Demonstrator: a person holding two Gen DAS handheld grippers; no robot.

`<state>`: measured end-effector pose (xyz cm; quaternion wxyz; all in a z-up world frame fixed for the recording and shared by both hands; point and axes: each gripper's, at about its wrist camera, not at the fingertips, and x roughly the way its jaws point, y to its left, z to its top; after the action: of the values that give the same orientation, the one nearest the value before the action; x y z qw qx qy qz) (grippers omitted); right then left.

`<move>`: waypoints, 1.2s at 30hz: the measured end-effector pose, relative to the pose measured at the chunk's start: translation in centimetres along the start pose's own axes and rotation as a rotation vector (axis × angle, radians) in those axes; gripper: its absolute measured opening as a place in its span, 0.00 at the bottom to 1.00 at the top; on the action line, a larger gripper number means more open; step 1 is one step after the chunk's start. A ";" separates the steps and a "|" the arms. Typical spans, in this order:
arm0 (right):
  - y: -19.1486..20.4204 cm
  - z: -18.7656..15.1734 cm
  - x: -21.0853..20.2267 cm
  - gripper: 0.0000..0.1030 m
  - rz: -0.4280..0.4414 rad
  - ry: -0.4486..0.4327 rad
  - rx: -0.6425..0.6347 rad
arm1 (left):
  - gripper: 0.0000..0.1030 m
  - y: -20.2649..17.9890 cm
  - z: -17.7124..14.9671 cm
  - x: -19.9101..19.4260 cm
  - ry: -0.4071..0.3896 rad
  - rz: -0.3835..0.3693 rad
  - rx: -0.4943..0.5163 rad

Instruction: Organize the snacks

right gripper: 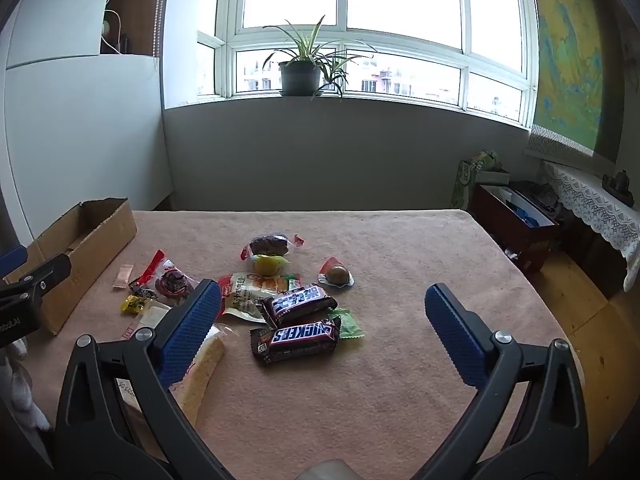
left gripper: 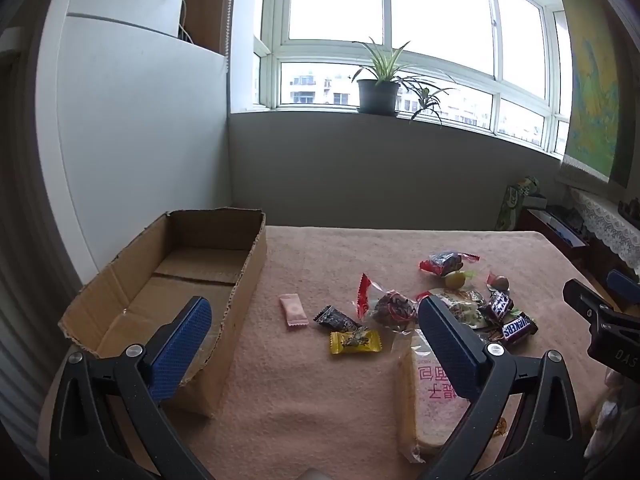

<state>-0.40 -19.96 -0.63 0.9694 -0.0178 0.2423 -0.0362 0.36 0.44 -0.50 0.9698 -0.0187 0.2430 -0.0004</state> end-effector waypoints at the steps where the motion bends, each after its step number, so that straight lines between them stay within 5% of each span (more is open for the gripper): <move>1: 0.0 0.0 0.0 1.00 -0.001 0.001 0.000 | 0.99 -0.1 0.0 0.1 0.002 0.001 0.003; 36: -0.1 -0.2 0.1 1.00 -0.002 0.008 0.000 | 0.99 -0.4 -0.6 0.3 0.006 -0.001 0.011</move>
<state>-0.40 -20.03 -0.85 0.9684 -0.0178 0.2460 -0.0375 0.41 -0.01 -1.14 0.9692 -0.0137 0.2461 -0.0021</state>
